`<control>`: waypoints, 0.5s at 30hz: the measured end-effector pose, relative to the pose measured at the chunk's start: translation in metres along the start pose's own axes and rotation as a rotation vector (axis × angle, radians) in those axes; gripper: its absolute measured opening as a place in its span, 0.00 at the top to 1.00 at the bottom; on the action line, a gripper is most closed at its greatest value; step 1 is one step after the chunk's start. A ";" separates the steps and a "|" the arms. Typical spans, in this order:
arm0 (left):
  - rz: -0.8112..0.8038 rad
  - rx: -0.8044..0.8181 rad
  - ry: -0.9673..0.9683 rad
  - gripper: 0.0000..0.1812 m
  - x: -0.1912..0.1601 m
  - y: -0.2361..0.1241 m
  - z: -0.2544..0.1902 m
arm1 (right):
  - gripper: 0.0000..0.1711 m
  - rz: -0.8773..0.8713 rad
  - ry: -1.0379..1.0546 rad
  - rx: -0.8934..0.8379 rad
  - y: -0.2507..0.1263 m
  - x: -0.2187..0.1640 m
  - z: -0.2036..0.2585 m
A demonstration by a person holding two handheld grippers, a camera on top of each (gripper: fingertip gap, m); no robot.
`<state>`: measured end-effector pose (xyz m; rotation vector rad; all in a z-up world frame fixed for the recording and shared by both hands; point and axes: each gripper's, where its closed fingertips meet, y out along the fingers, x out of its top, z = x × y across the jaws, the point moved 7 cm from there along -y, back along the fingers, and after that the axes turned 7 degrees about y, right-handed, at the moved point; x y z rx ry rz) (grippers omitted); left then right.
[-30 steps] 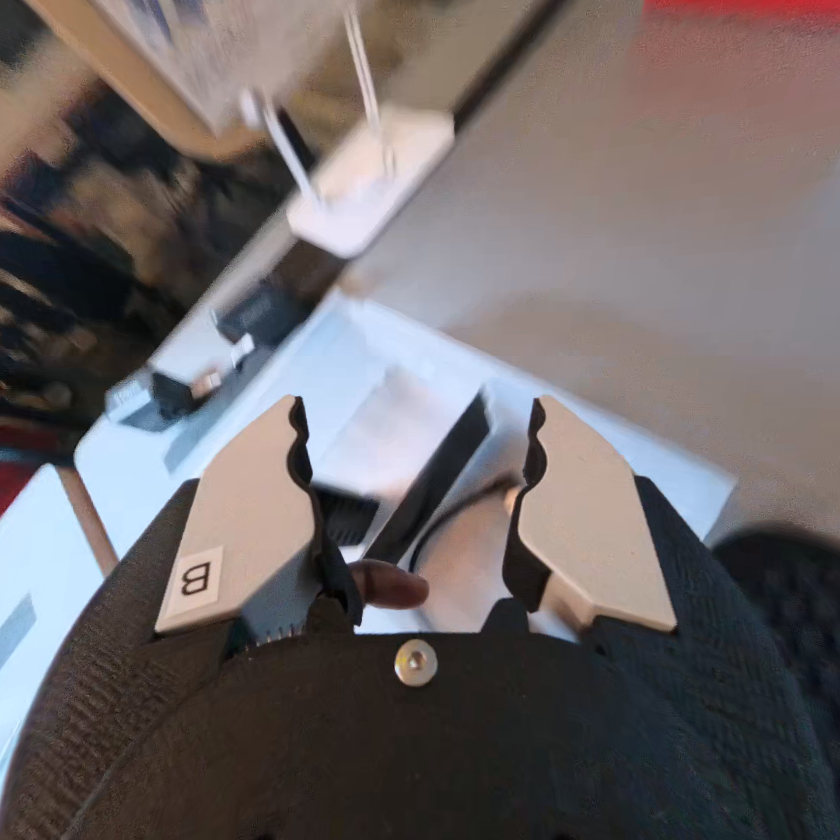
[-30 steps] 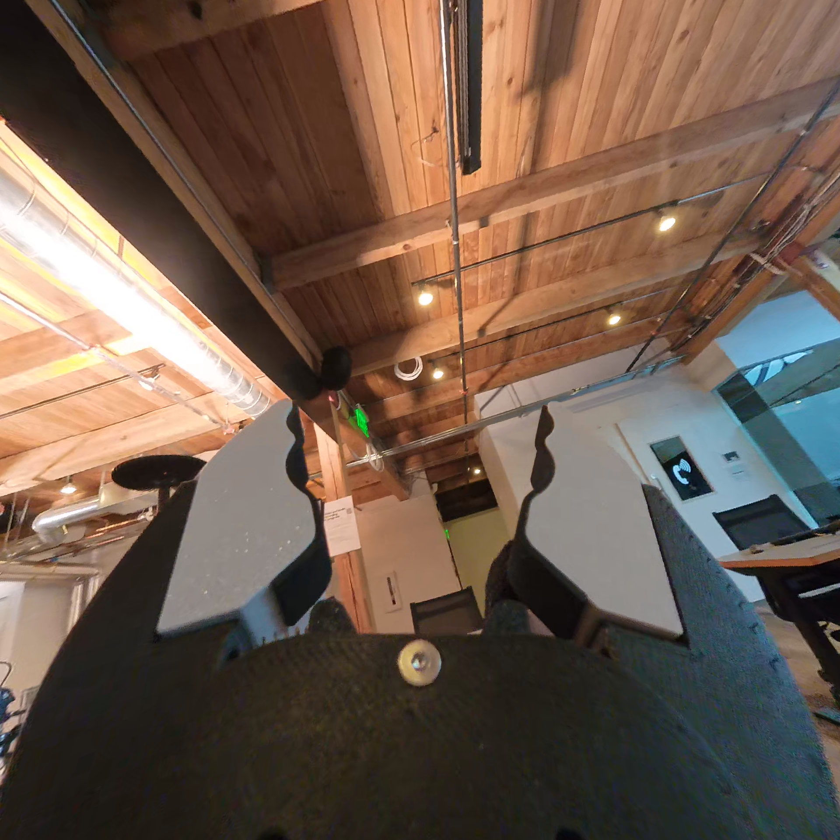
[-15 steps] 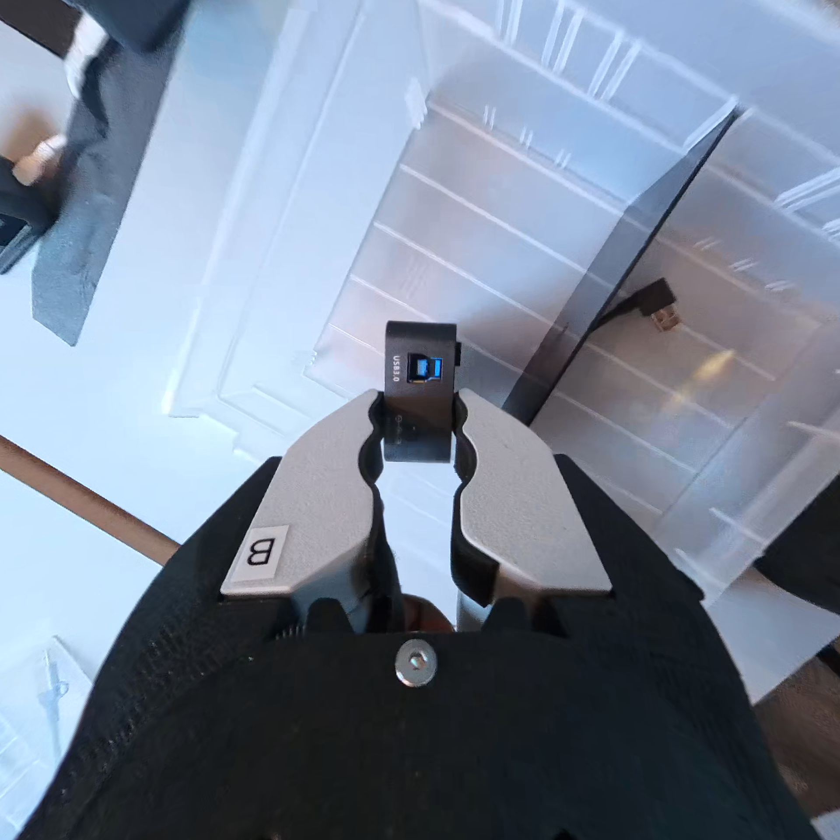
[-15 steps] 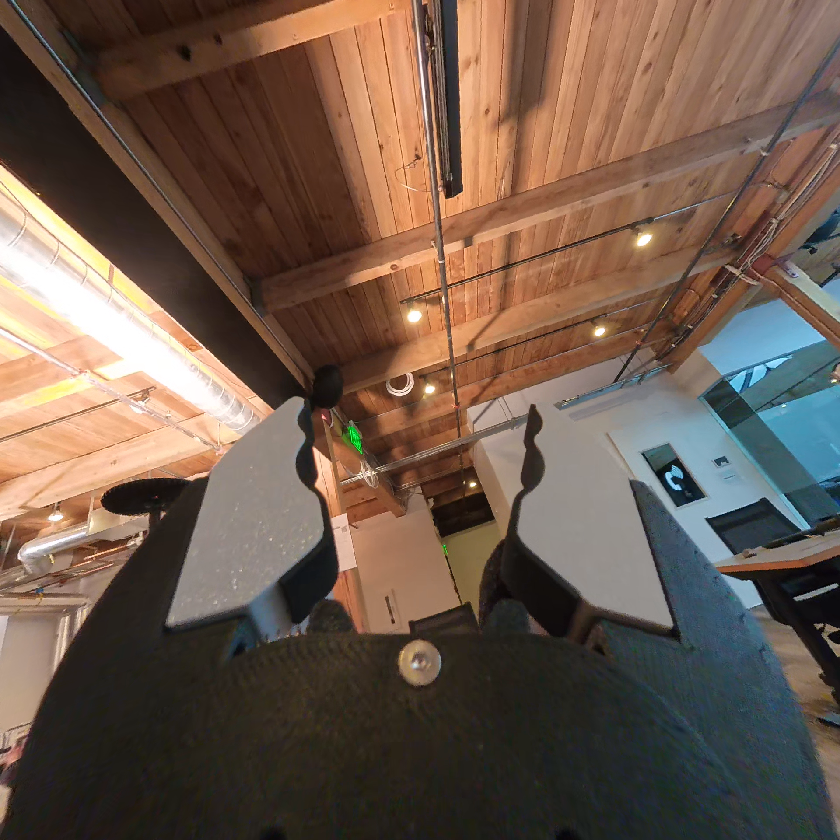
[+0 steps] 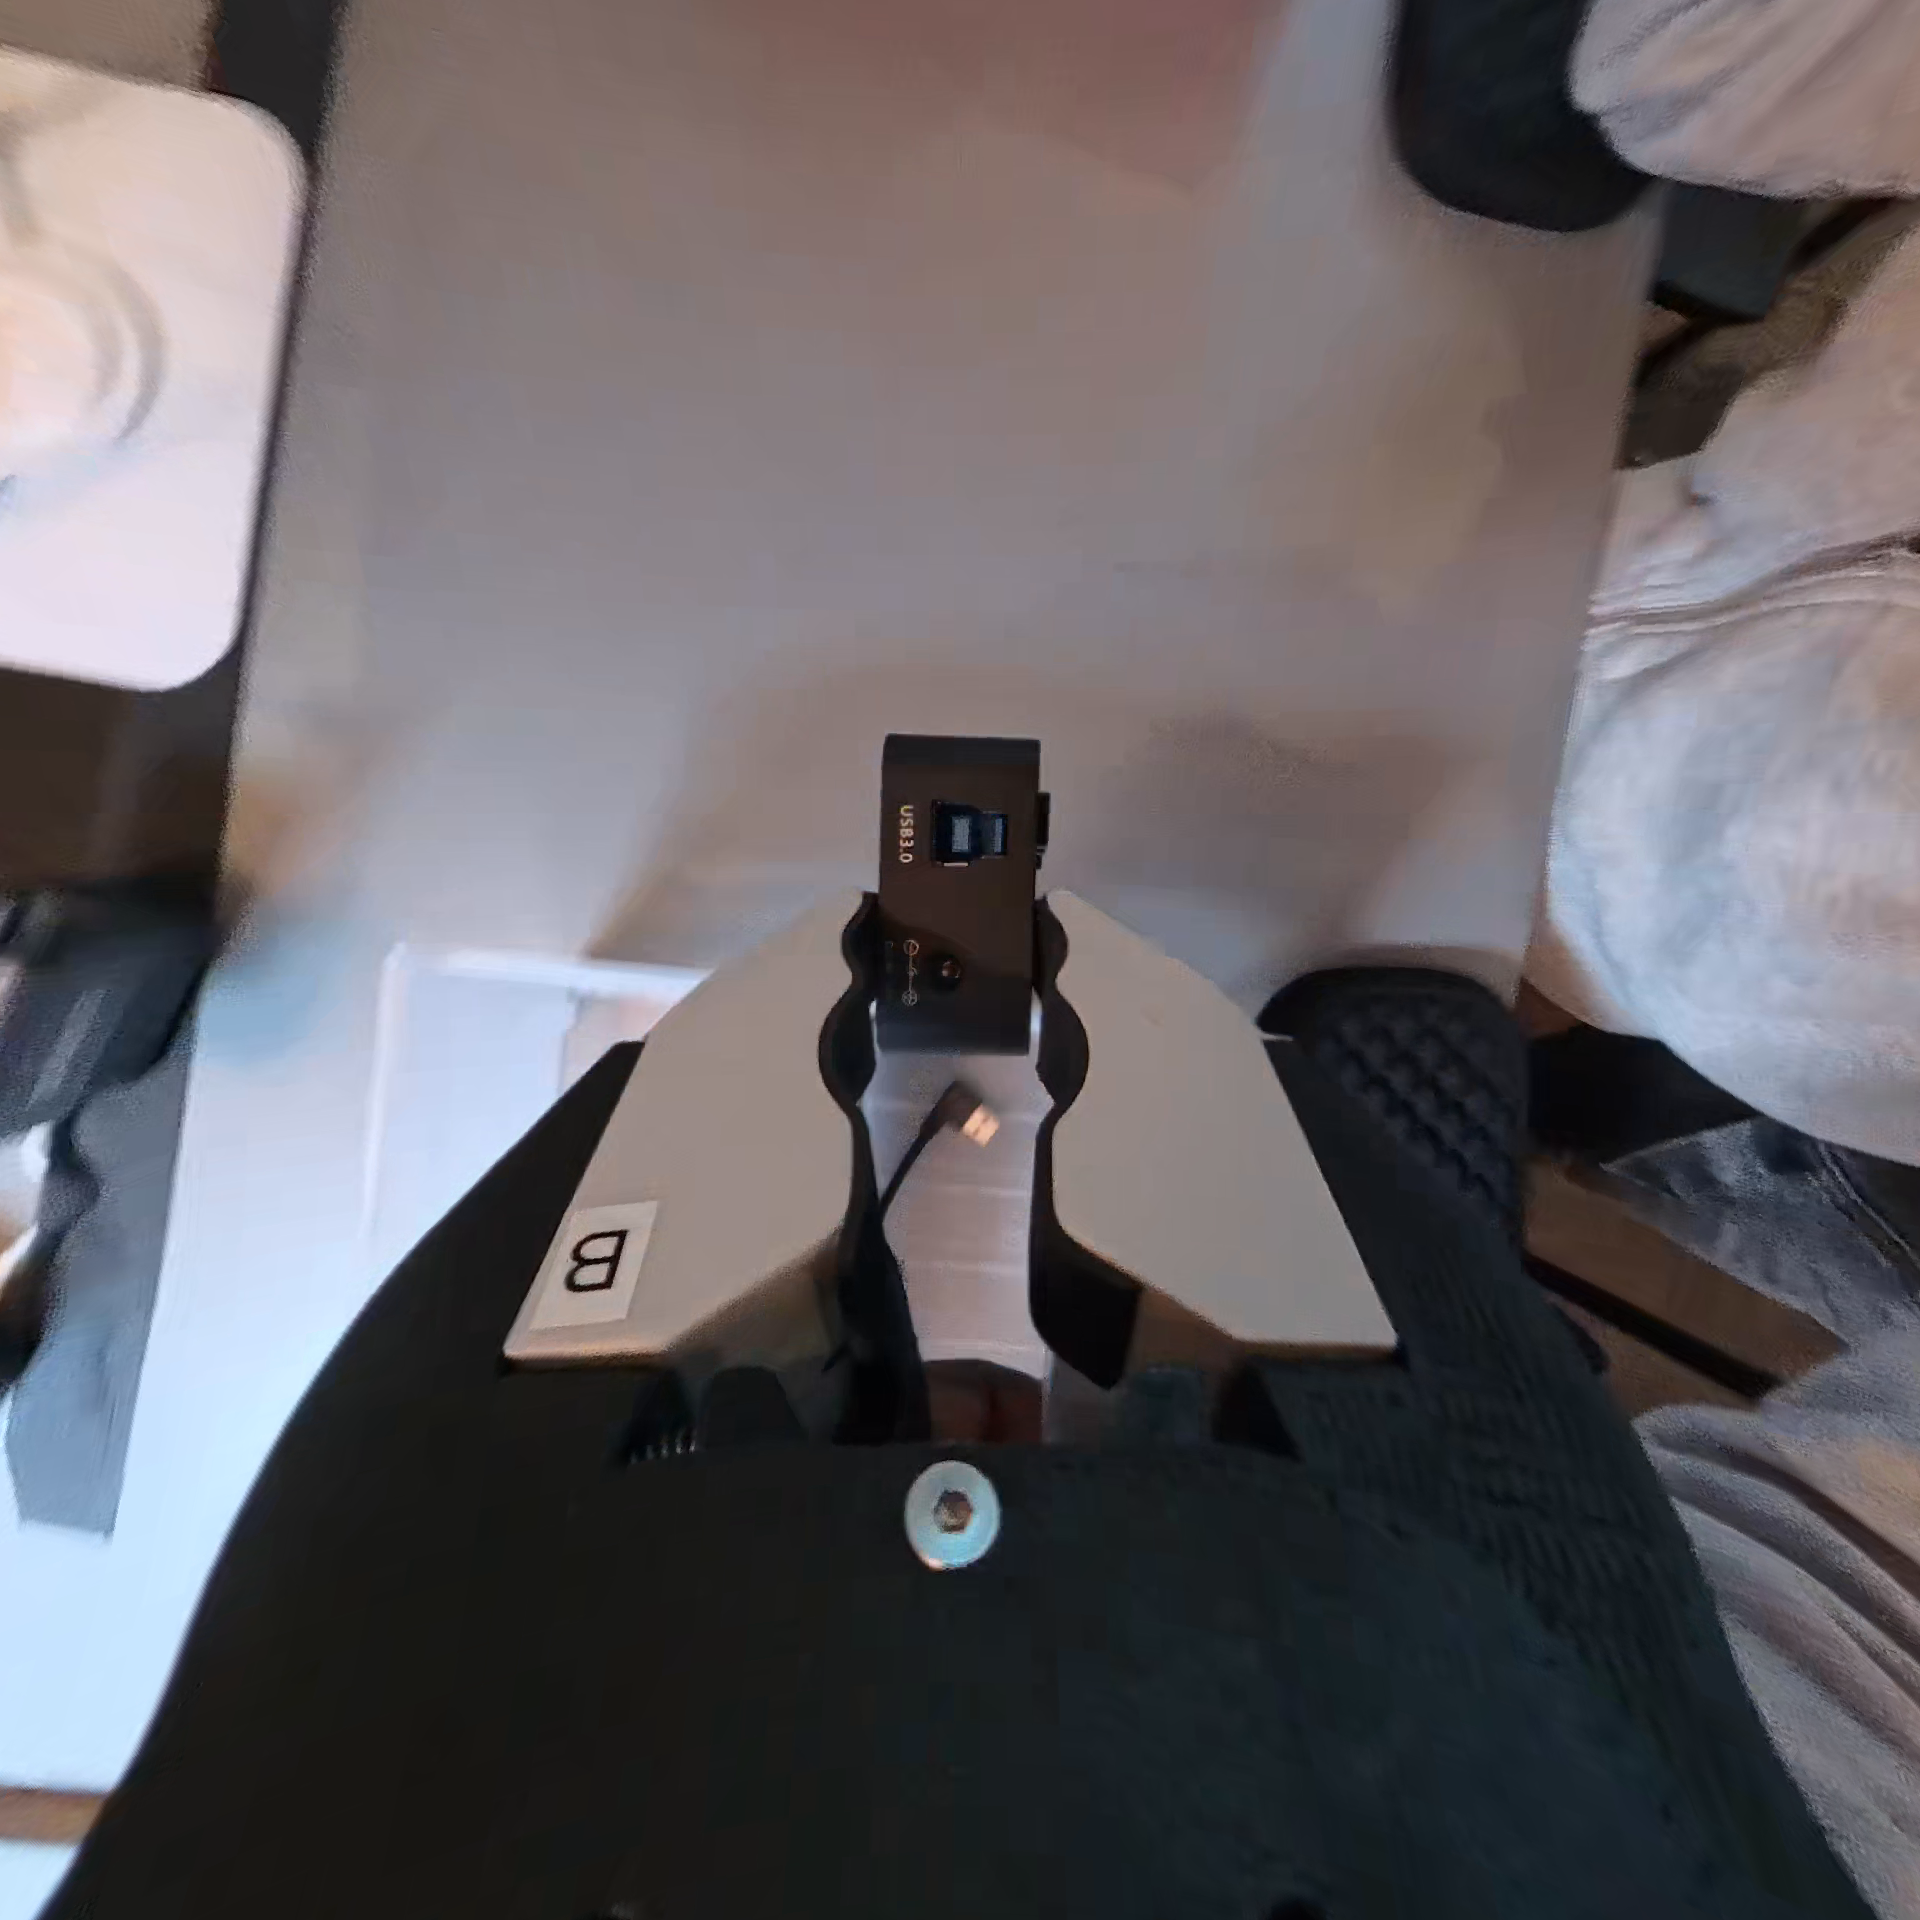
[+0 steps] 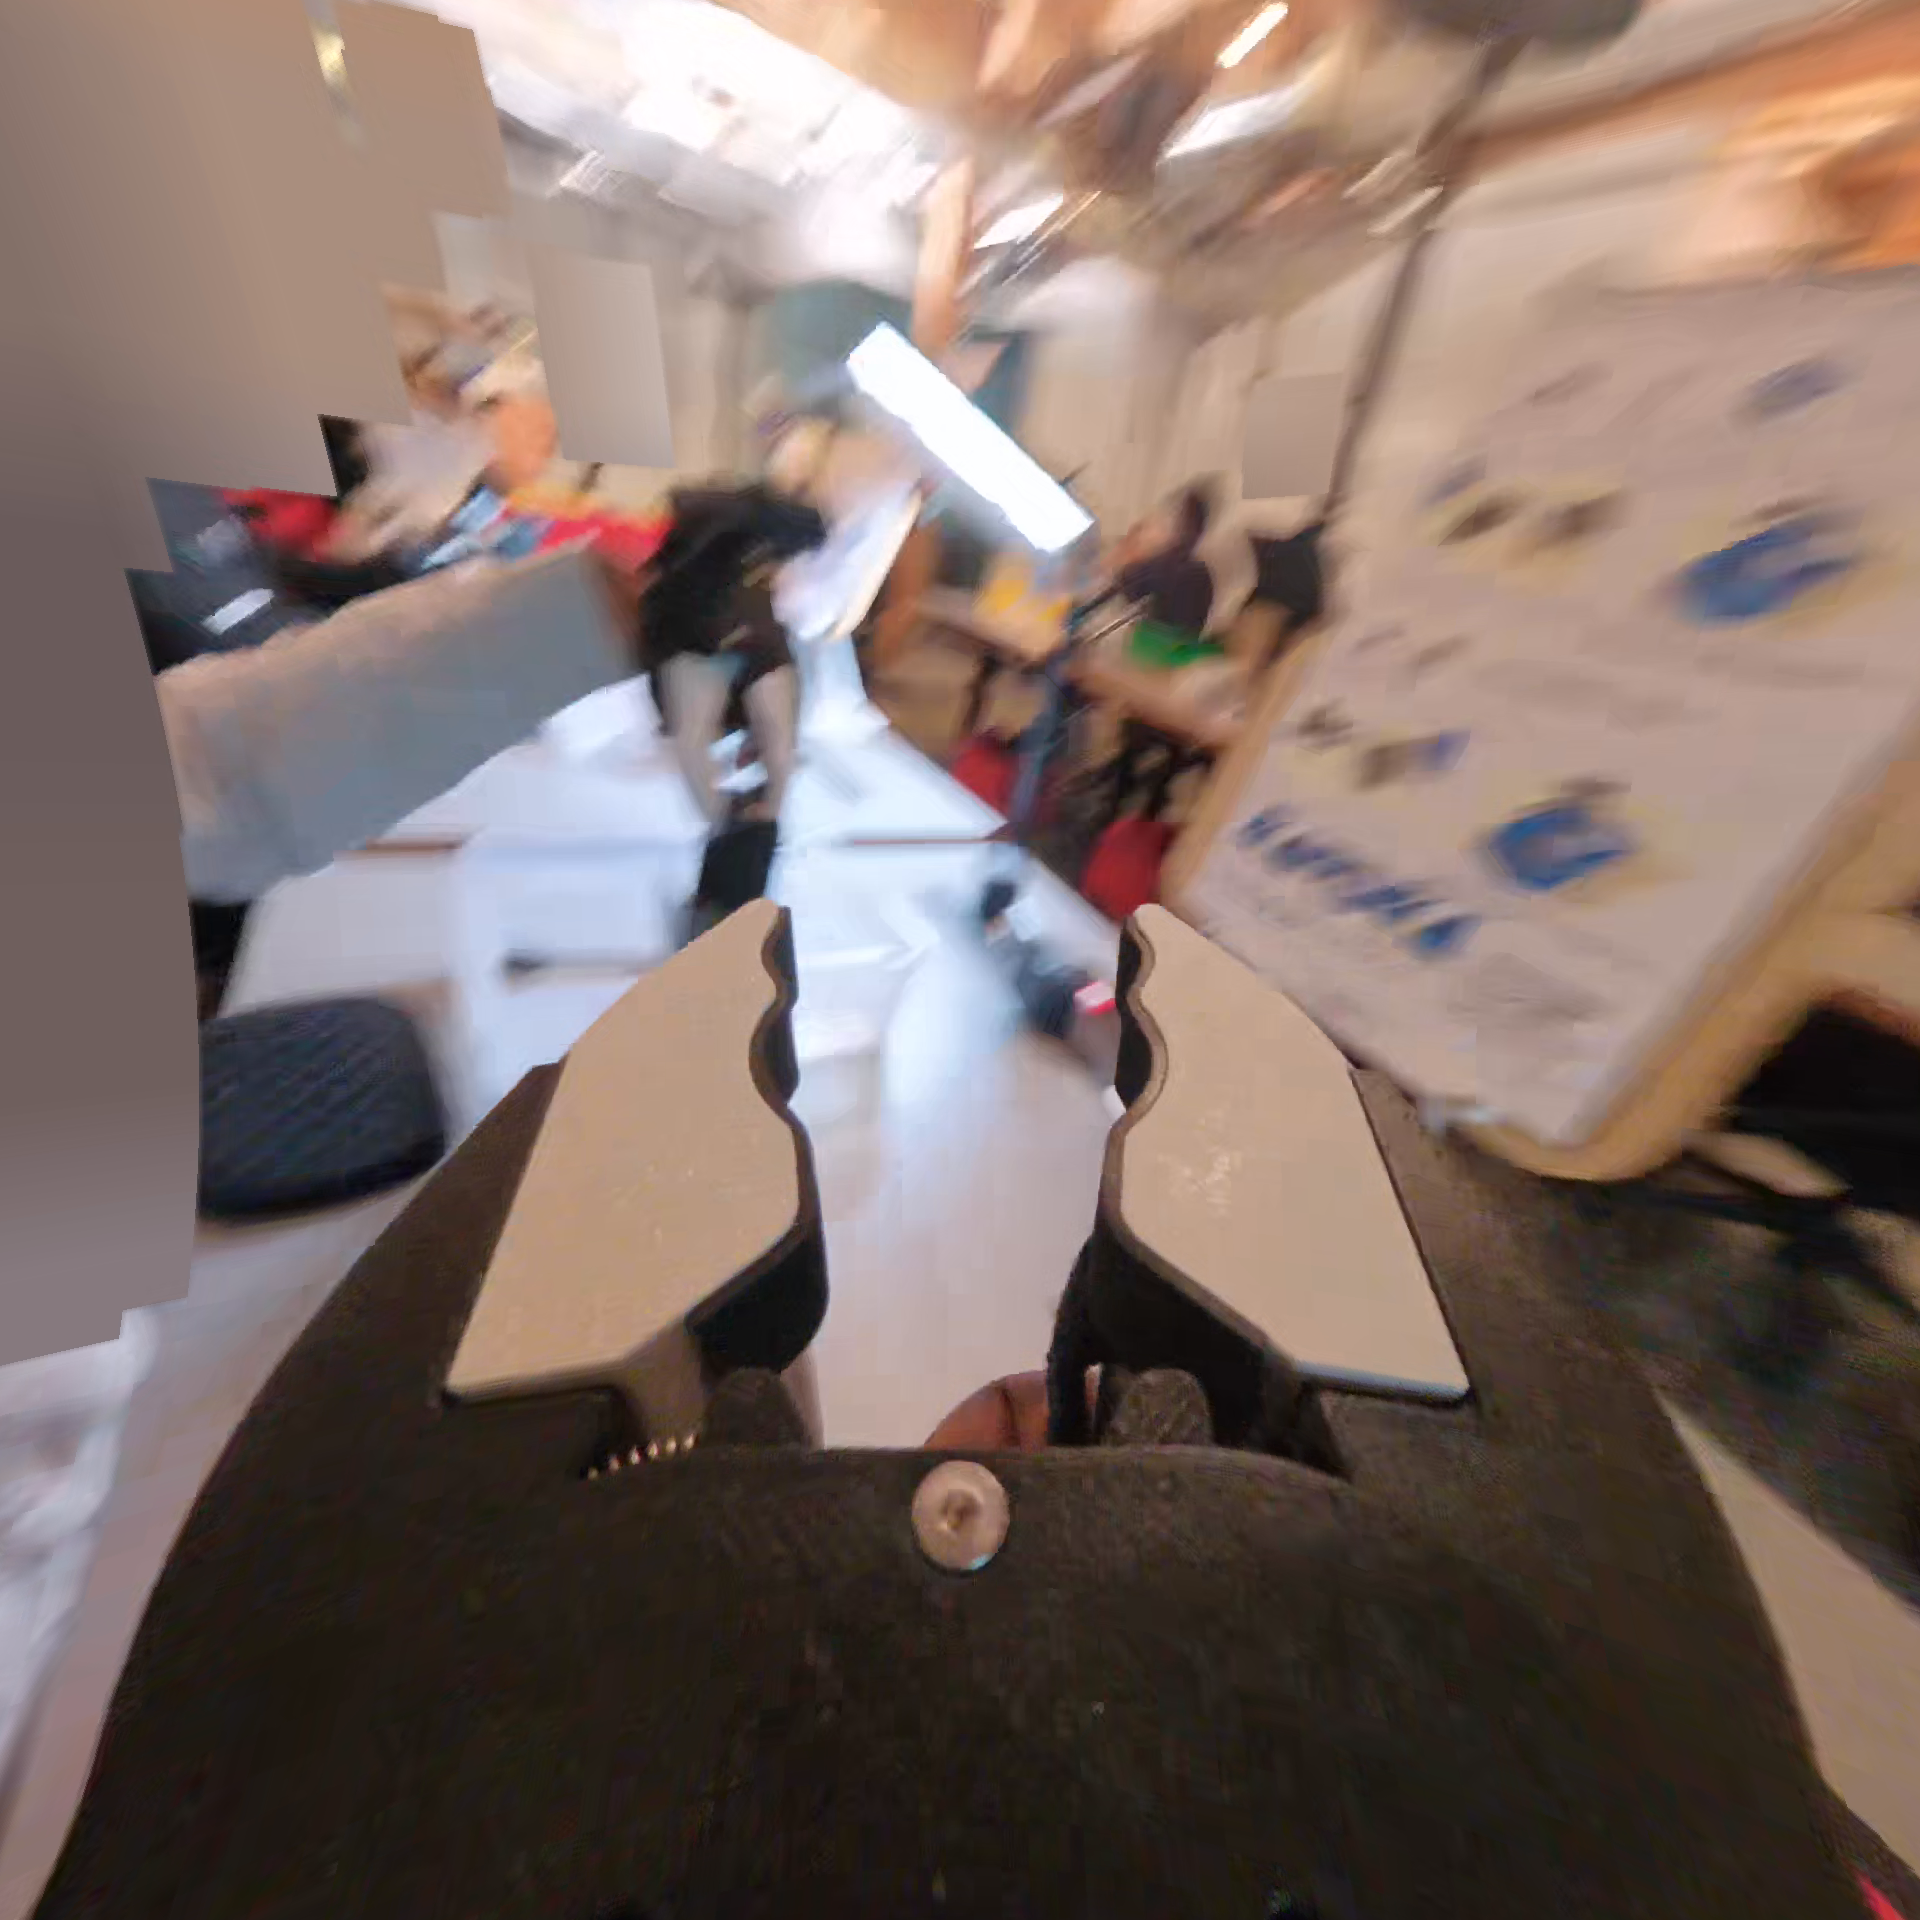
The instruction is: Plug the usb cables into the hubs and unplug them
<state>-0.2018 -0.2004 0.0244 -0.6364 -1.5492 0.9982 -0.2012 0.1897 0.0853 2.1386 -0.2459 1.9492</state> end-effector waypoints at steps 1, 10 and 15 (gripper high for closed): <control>0.016 -0.047 0.021 0.85 0.012 0.010 -0.003 | 0.65 0.079 0.016 0.082 0.021 -0.009 0.006; -0.024 -0.237 0.099 0.85 0.089 0.058 0.001 | 0.69 0.335 0.373 0.361 0.167 -0.104 0.025; -0.165 -0.219 0.118 0.84 0.105 0.060 -0.001 | 0.84 0.326 0.475 0.469 0.170 -0.111 0.023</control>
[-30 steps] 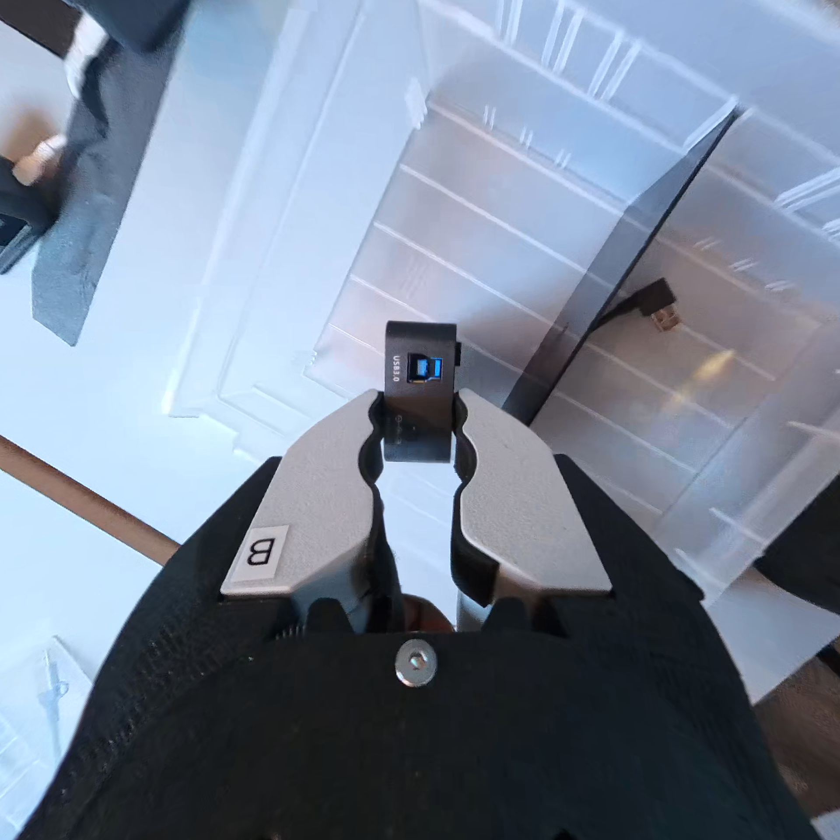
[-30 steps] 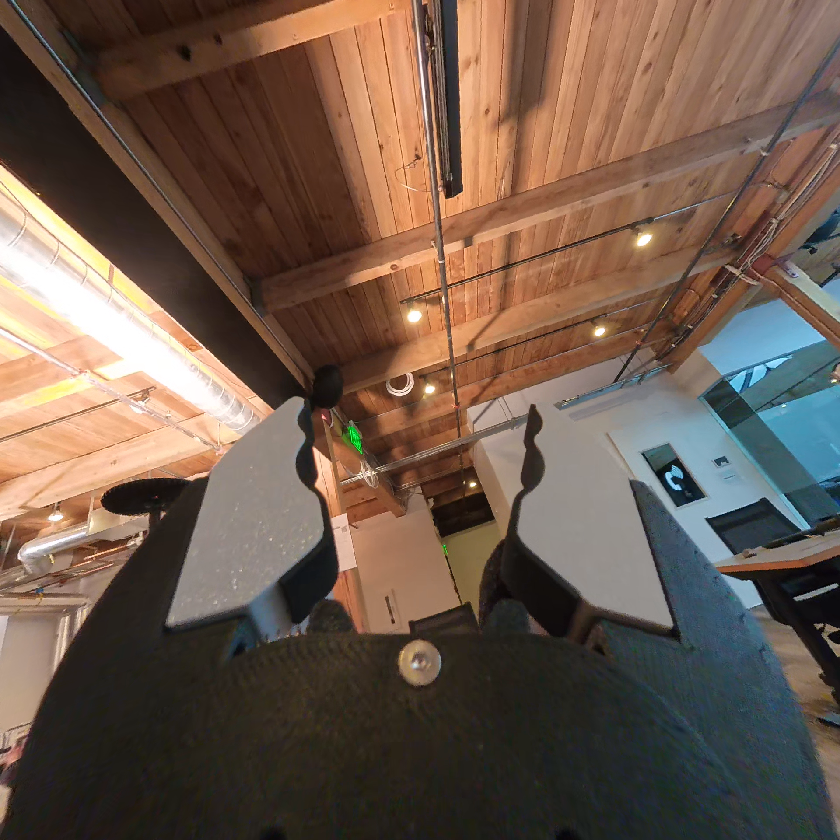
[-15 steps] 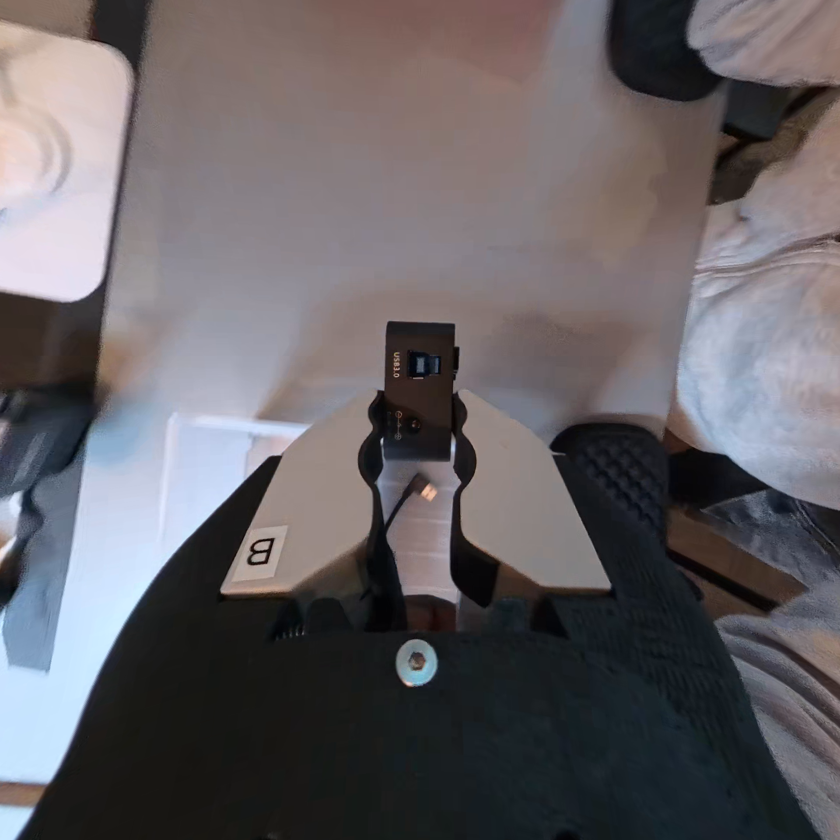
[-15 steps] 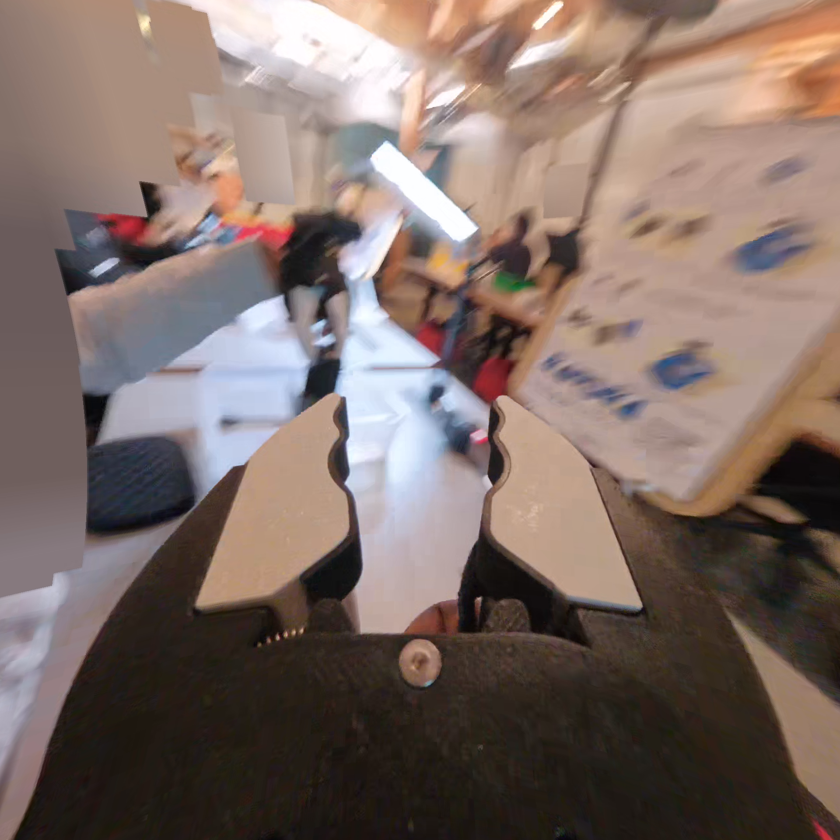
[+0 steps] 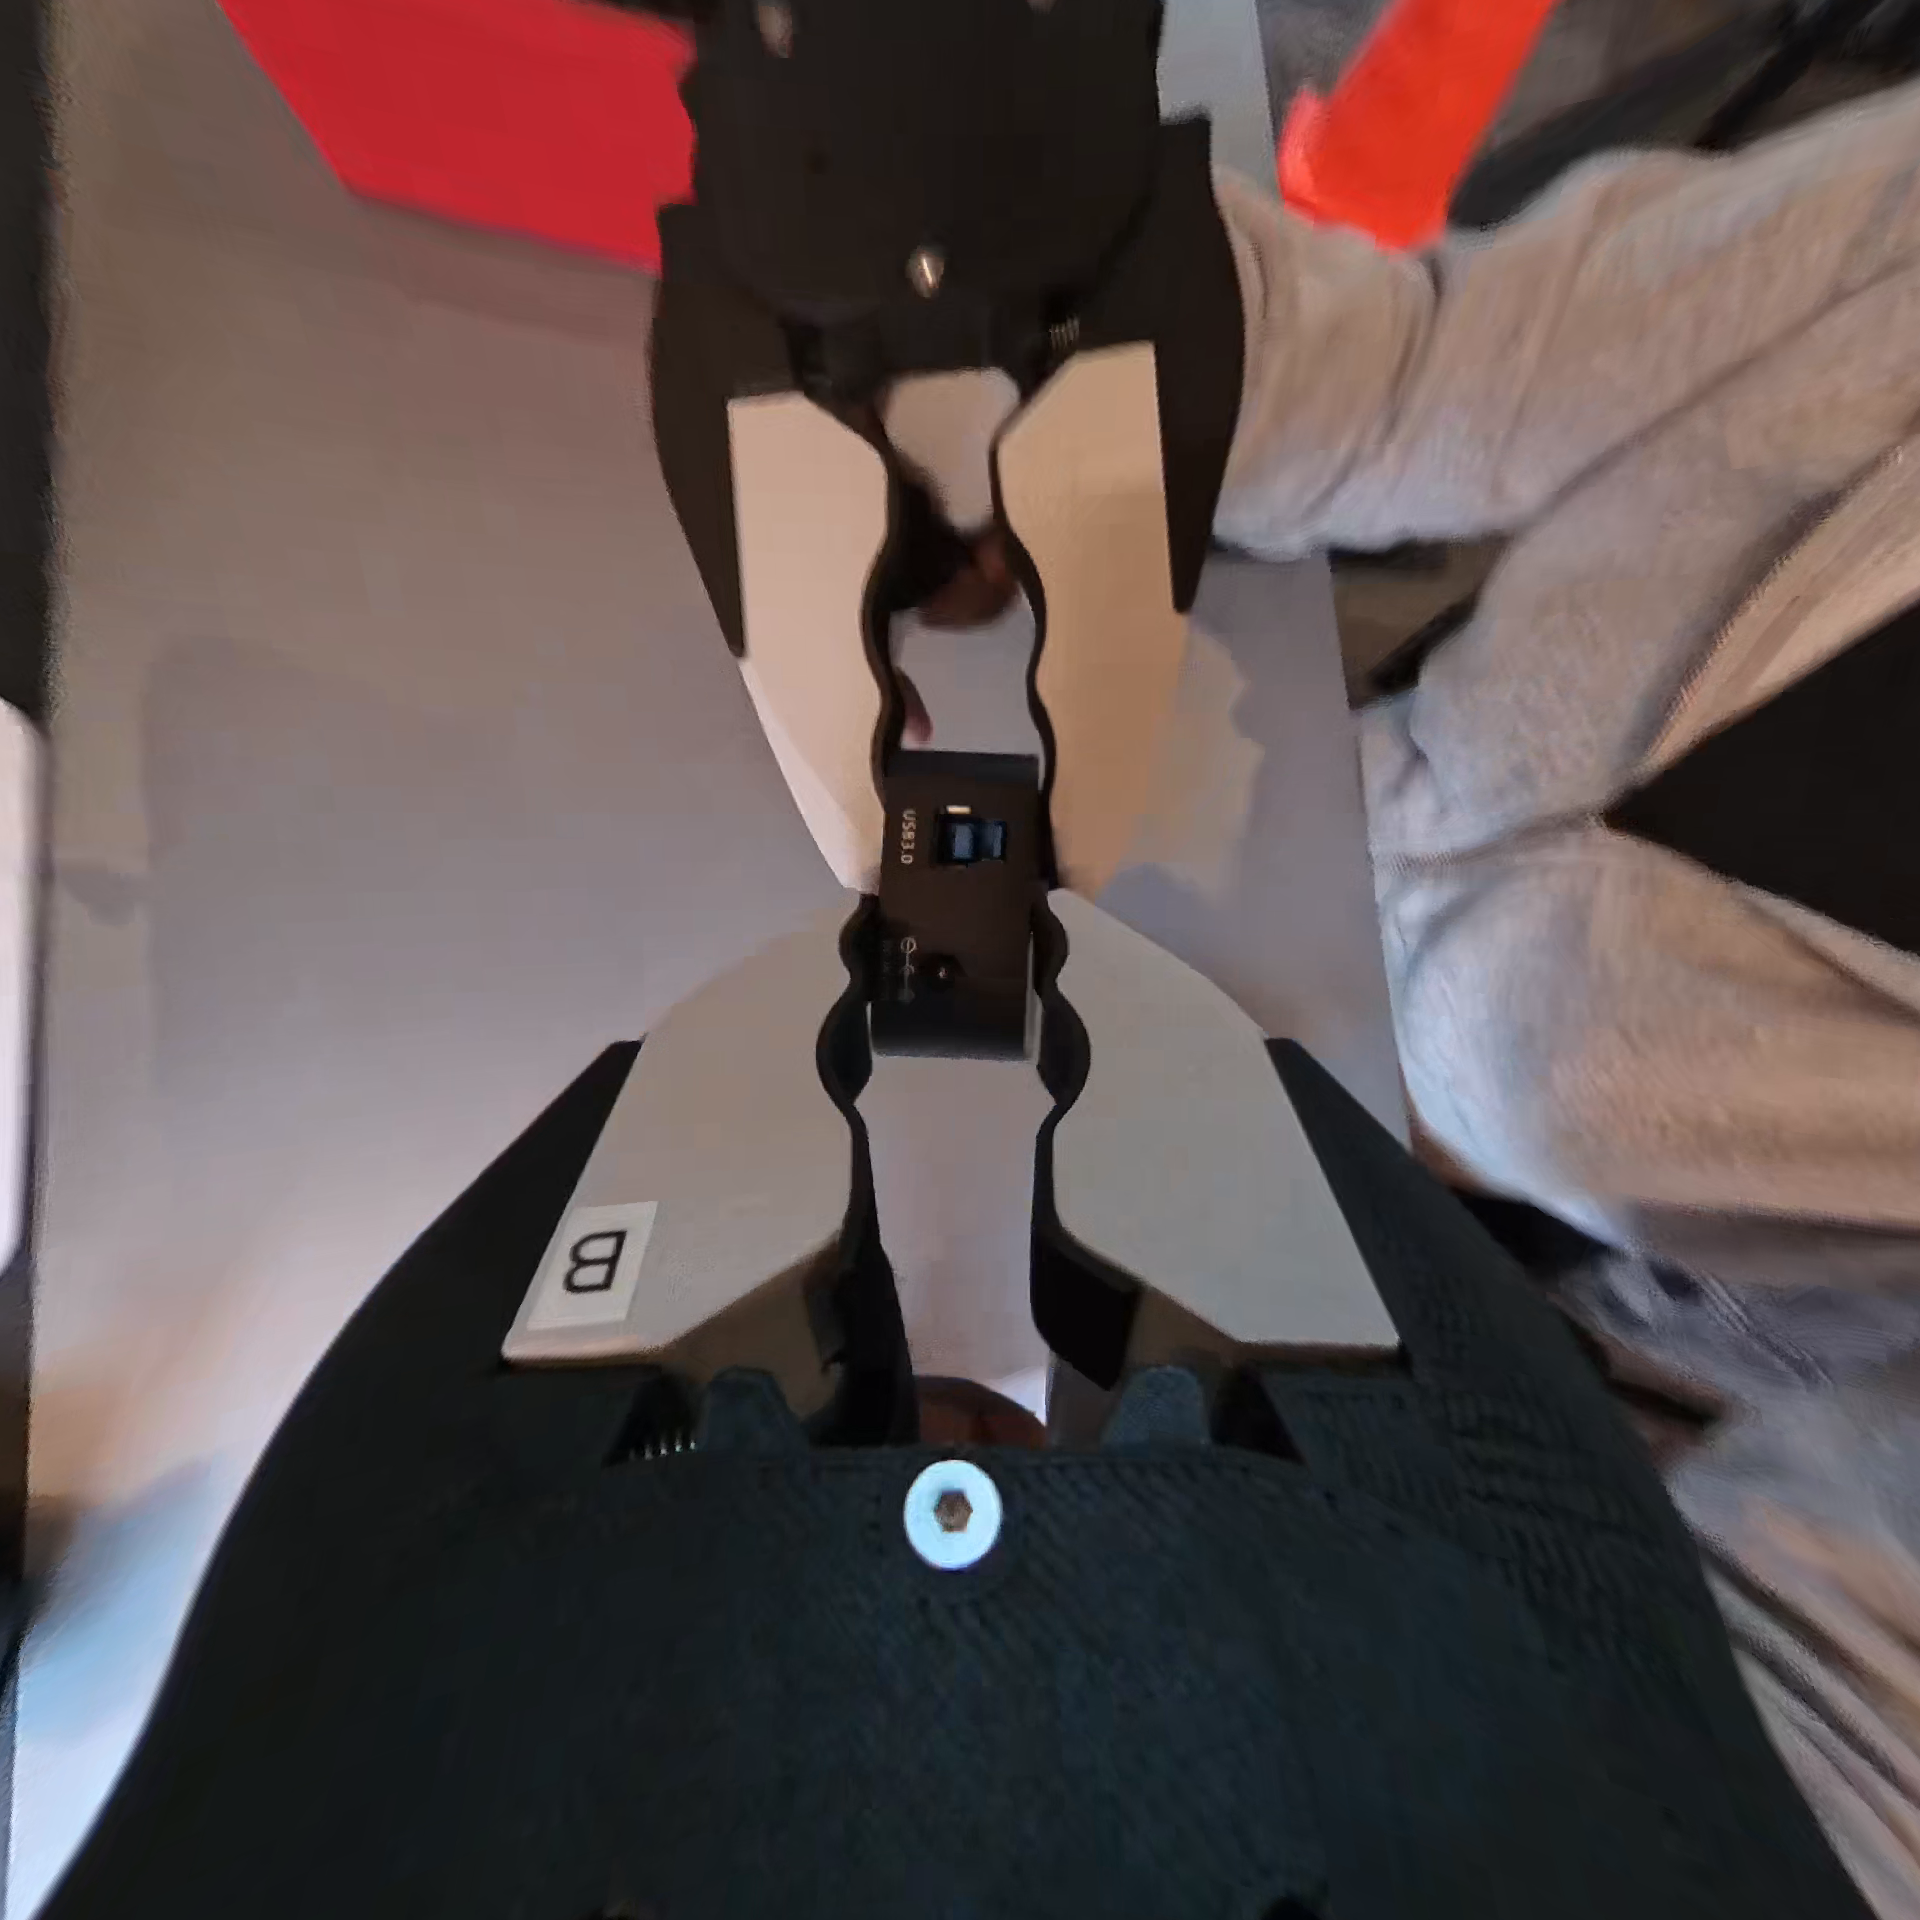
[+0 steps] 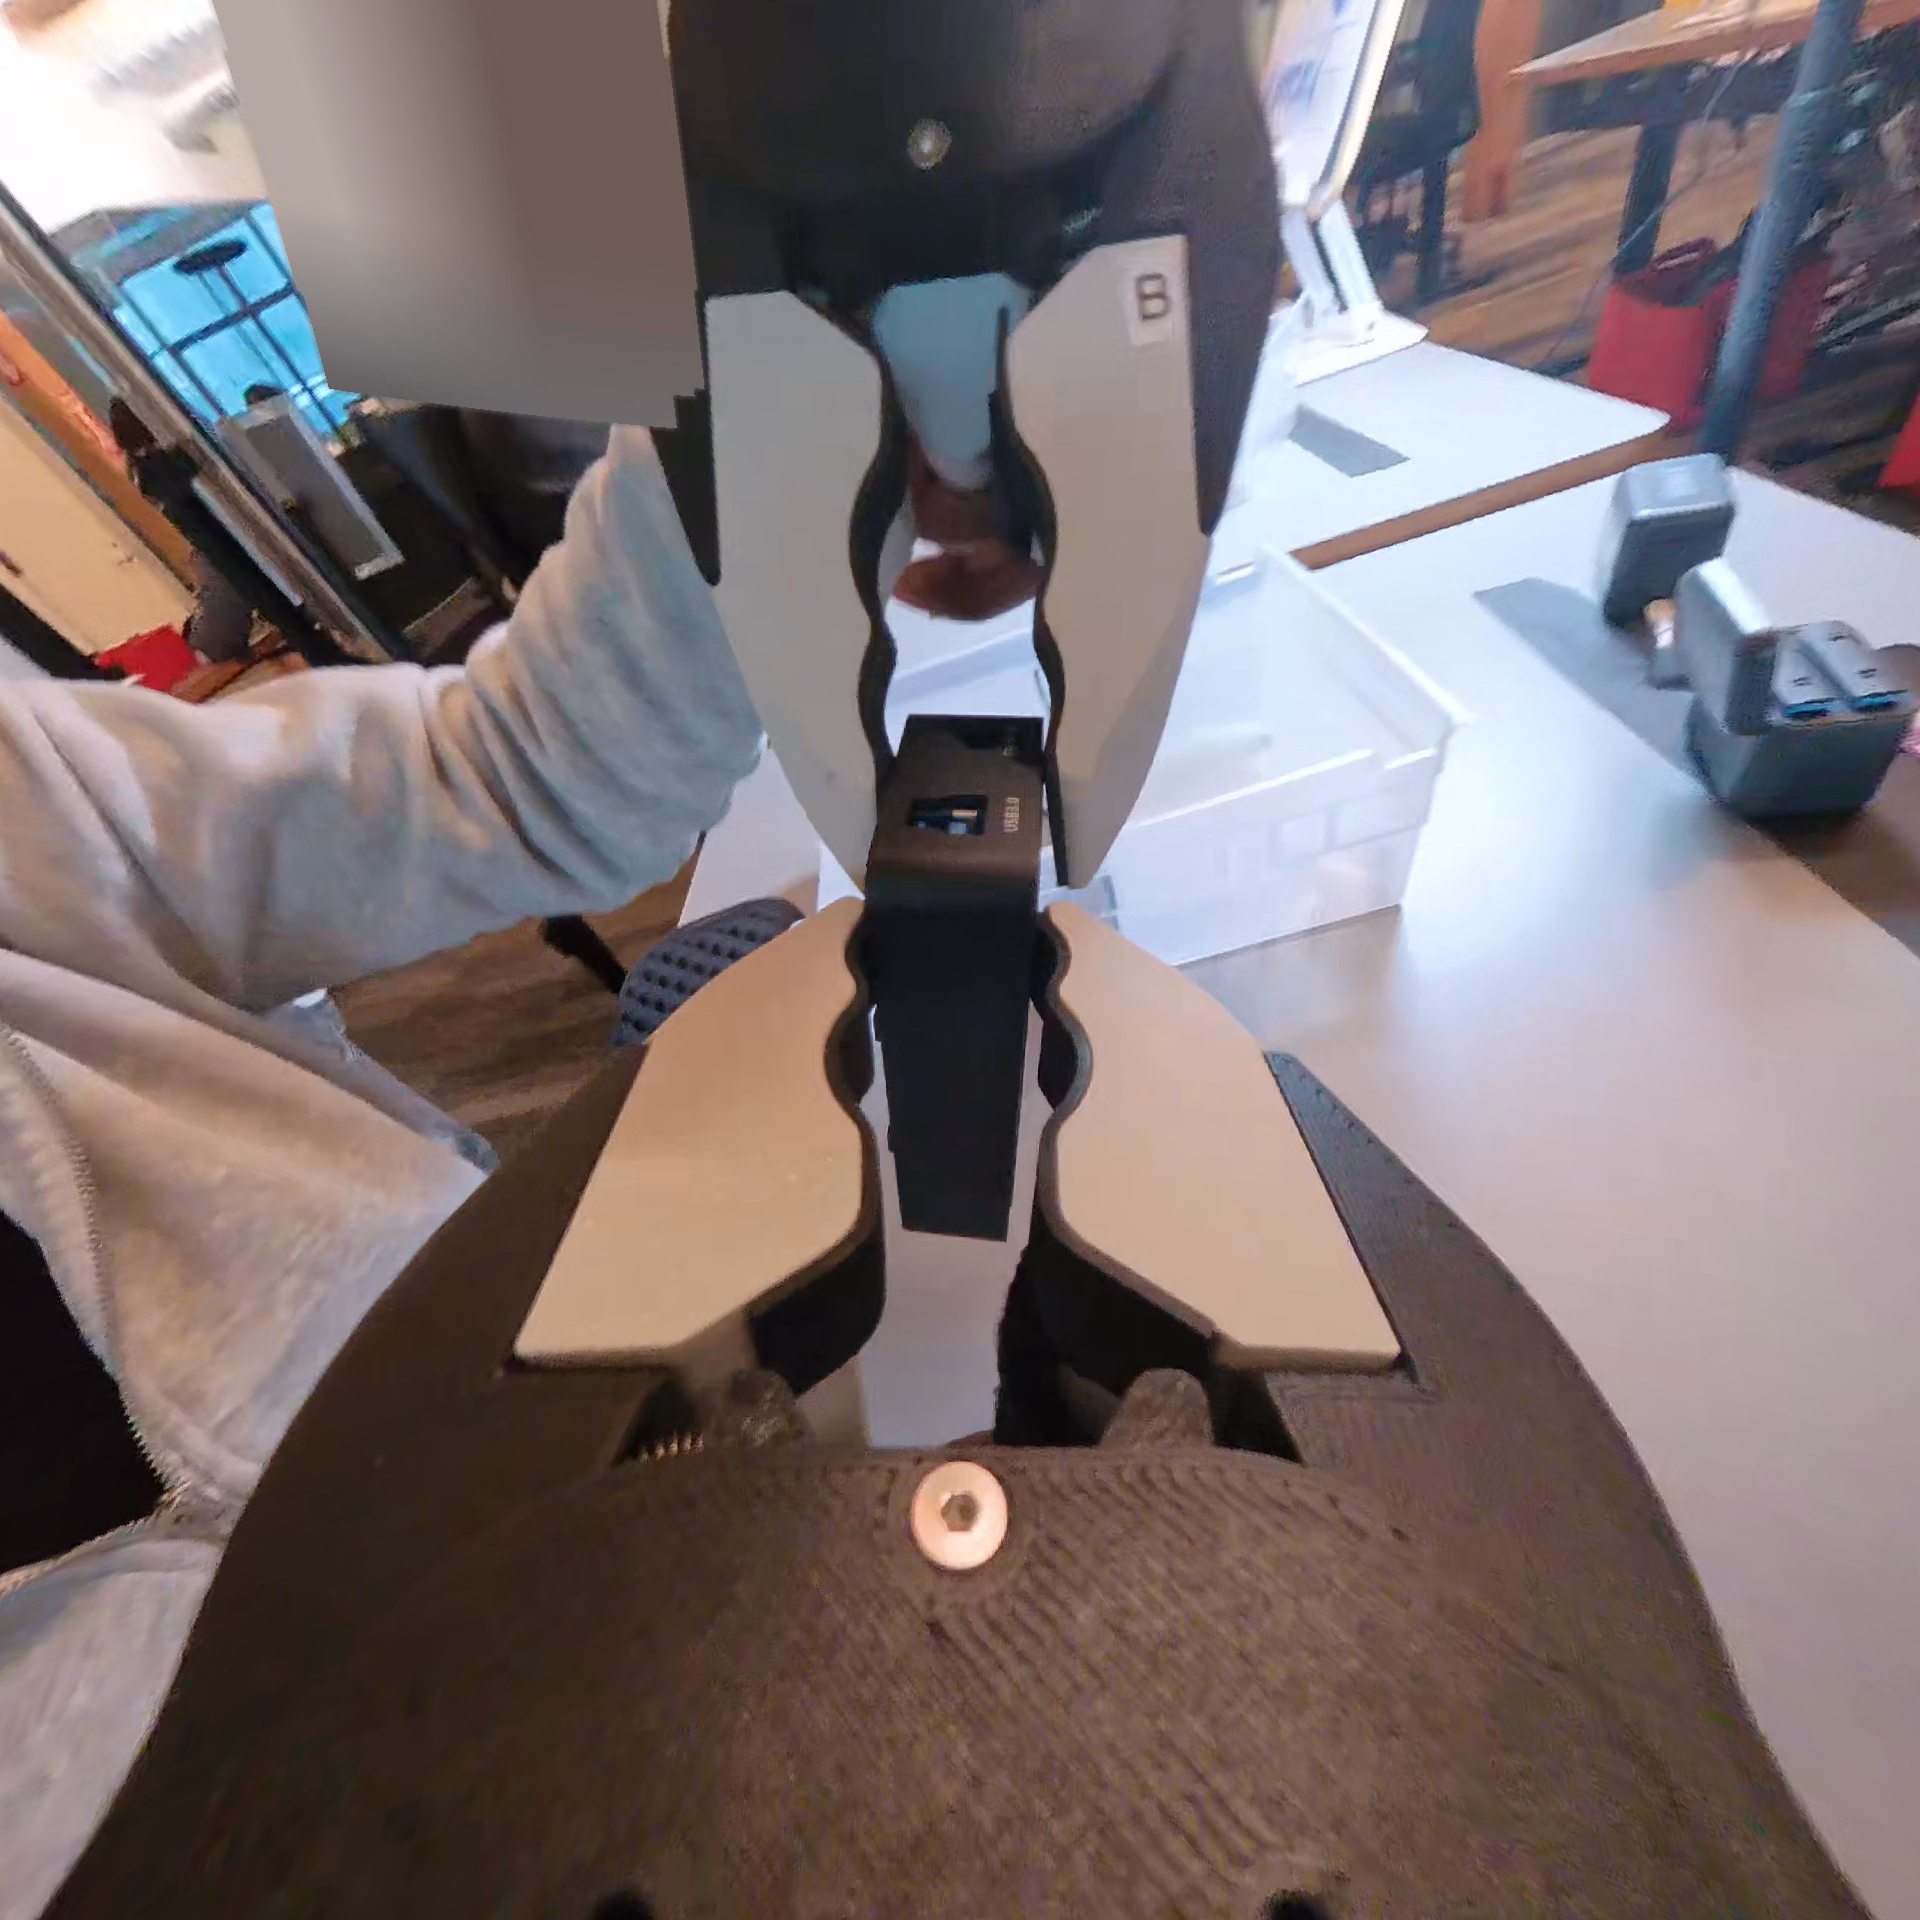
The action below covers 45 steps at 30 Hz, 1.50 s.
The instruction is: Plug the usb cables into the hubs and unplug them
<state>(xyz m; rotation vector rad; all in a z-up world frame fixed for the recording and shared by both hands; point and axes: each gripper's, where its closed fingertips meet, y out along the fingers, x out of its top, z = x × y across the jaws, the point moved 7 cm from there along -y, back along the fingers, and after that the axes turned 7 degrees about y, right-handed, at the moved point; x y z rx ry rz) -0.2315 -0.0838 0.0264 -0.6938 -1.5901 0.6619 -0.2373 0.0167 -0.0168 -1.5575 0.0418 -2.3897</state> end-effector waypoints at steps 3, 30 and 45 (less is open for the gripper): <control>-0.401 0.279 0.011 0.76 0.014 -0.020 -0.001 | 0.84 -0.130 -0.004 -0.015 -0.015 0.012 -0.002; -1.183 0.157 -0.317 0.85 -0.050 0.090 -0.048 | 0.83 0.044 -0.031 -0.082 -0.031 0.014 0.022; -1.055 1.119 -0.179 0.68 -0.088 0.064 -0.024 | 0.84 0.216 -0.015 -0.770 -0.038 -0.044 -0.116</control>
